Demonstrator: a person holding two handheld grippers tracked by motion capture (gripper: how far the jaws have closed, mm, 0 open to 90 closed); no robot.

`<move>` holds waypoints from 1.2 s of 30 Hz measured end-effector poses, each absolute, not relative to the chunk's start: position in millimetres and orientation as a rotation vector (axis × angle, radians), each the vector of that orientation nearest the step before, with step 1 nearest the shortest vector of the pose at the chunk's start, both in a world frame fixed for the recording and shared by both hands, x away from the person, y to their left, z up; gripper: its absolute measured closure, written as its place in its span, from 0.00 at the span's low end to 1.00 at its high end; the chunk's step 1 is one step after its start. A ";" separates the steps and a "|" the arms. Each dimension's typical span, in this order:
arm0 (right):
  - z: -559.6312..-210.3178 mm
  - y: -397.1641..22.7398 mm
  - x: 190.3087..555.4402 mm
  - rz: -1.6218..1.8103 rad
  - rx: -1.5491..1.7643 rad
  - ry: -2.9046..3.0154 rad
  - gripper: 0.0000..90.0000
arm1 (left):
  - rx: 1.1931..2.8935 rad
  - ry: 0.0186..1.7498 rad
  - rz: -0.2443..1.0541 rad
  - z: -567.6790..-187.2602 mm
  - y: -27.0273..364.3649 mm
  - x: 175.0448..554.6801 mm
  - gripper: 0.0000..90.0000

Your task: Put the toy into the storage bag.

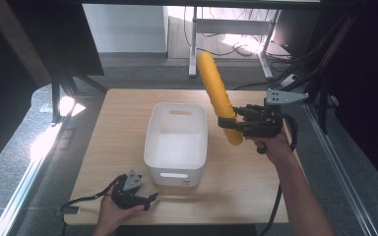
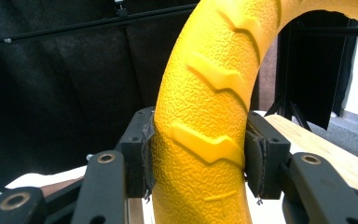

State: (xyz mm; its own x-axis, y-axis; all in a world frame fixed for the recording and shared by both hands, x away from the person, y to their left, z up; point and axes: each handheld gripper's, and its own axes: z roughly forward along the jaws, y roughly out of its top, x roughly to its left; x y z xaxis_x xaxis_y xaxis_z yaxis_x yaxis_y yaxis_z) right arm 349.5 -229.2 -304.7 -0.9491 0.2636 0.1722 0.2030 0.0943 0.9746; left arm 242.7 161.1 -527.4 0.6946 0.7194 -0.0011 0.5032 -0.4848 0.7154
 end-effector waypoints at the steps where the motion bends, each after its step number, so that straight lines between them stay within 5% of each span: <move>1: -303.1 -228.1 349.3 2.027 0.482 2.289 0.57 | 2.189 0.930 0.390 -527.4 161.2 242.7 0.15; 36: -289.5 -176.0 353.5 2.097 0.331 2.339 0.57 | 2.186 0.928 0.390 -526.7 161.7 242.3 0.15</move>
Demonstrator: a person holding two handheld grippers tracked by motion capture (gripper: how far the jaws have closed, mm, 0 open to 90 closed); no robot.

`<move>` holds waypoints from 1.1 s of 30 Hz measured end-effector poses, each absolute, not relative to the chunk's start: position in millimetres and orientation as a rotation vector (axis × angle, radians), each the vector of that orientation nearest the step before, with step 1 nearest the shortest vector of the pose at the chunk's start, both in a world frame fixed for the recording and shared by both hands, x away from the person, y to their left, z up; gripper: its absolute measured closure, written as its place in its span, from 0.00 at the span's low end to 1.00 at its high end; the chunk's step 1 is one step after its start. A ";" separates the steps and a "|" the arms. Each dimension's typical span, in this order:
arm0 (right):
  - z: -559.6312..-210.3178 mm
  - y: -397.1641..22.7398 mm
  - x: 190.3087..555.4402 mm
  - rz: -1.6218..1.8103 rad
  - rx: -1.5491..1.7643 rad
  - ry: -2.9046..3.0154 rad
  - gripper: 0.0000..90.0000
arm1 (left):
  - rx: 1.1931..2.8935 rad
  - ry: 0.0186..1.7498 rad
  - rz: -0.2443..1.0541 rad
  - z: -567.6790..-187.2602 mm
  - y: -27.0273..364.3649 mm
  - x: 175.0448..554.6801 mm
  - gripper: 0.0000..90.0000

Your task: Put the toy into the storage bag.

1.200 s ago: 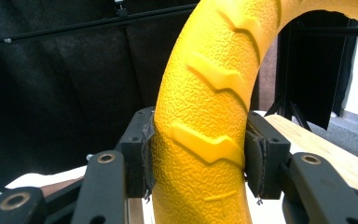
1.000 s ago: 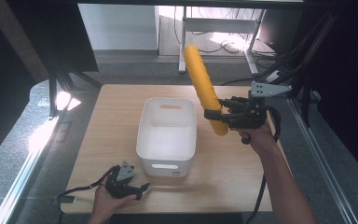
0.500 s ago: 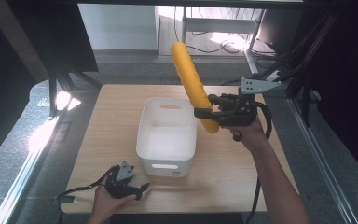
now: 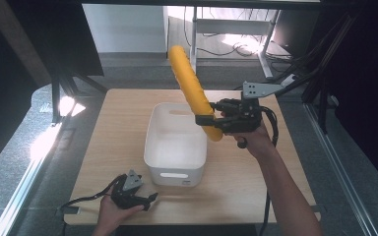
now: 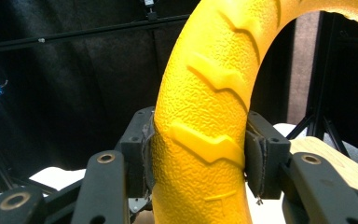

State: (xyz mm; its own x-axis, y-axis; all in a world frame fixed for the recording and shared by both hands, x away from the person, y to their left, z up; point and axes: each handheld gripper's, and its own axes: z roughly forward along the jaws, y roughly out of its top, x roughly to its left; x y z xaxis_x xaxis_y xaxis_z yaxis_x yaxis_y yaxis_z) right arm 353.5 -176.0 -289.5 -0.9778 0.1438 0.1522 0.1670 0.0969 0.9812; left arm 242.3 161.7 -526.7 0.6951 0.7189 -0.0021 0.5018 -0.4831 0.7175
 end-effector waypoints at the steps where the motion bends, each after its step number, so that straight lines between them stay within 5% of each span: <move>1: -289.6 -174.5 353.7 -2.071 -0.325 -2.314 0.57 | 2.190 0.926 0.391 -526.4 162.0 242.3 0.15; 33: -316.5 -142.4 354.9 -1.950 -0.282 -2.293 0.57 | 2.184 0.930 0.392 -527.0 161.4 241.9 0.15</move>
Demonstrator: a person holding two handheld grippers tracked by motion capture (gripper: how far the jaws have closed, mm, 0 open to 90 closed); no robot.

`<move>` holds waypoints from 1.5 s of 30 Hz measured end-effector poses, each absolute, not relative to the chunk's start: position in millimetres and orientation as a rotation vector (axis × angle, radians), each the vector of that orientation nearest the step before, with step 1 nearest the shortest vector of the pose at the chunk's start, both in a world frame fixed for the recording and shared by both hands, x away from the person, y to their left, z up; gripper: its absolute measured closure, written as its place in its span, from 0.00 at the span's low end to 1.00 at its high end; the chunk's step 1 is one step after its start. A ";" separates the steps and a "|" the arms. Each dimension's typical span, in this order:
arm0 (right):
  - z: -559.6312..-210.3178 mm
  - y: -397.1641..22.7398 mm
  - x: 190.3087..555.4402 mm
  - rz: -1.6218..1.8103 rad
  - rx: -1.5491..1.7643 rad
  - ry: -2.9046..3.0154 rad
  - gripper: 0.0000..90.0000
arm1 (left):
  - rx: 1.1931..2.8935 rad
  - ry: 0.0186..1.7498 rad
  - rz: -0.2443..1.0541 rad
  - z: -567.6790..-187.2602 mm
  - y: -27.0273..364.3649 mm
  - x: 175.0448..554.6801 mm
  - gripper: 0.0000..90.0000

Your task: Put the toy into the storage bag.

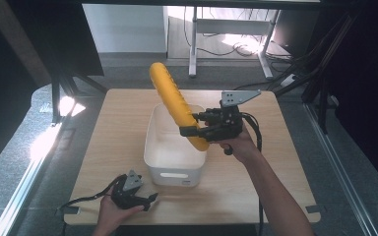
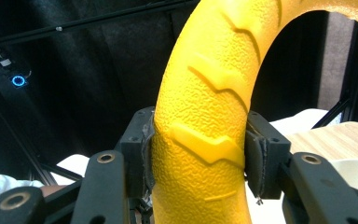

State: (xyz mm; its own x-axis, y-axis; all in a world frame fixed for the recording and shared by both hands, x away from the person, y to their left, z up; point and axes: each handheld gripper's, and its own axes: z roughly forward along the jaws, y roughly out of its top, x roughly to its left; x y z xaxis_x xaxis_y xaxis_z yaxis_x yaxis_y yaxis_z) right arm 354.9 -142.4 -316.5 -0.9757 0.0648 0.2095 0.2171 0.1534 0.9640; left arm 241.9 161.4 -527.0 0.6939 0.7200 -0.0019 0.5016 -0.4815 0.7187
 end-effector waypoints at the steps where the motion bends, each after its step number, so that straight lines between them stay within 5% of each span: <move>1: -317.6 -141.9 355.1 -1.947 -0.279 -2.296 0.57 | 2.184 0.930 0.391 -527.0 161.4 241.9 0.15; 45: -365.6 -134.2 358.6 -1.797 -0.301 -2.317 0.55 | 2.189 0.929 0.384 -528.6 160.2 241.7 0.15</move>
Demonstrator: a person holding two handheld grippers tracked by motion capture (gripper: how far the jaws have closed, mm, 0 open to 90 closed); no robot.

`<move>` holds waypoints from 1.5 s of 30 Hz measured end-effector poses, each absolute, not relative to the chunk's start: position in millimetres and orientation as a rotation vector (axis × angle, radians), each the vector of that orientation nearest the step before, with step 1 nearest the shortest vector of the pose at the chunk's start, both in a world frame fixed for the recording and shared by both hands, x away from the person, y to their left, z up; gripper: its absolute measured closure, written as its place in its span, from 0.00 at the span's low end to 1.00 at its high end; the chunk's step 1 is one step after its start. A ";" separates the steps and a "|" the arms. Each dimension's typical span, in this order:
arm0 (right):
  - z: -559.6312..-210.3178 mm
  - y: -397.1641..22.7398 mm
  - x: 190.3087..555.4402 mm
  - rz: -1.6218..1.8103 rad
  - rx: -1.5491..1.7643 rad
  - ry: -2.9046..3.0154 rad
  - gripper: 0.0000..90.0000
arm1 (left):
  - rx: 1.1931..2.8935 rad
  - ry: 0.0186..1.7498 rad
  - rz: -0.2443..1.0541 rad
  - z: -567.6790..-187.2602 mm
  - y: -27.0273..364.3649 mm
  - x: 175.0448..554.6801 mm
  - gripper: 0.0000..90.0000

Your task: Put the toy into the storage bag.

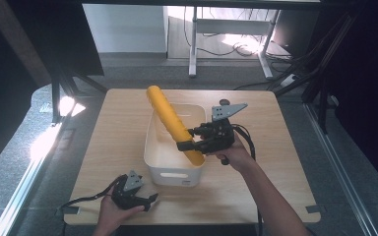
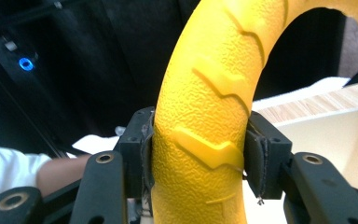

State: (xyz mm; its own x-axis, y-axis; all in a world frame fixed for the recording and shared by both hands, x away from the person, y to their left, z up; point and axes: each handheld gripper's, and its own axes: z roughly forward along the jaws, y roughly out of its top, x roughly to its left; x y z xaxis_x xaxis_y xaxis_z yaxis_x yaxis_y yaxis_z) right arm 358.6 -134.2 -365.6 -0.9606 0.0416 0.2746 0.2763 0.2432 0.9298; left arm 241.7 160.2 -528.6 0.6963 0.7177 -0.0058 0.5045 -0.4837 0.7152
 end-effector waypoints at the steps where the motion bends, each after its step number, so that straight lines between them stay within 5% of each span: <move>1: -367.2 -134.0 359.1 -1.794 -0.303 -2.327 0.55 | 2.191 0.928 0.383 -528.6 160.2 241.7 0.15; 22: -384.3 -134.6 360.0 -1.746 -0.338 -2.378 0.53 | 2.206 0.928 0.372 -529.9 159.7 241.5 0.15; 28: -378.5 -137.1 354.9 -1.778 -0.330 -2.432 0.45 | 2.203 0.932 0.377 -529.9 159.7 241.9 0.15; 37: -375.4 -168.5 342.6 -1.872 -0.377 -2.433 0.41 | 2.201 0.933 0.379 -529.7 159.7 240.8 0.15; 45: -408.2 -215.1 336.7 -1.891 -0.573 -2.502 0.41 | 2.200 0.925 0.384 -528.2 161.0 239.6 0.15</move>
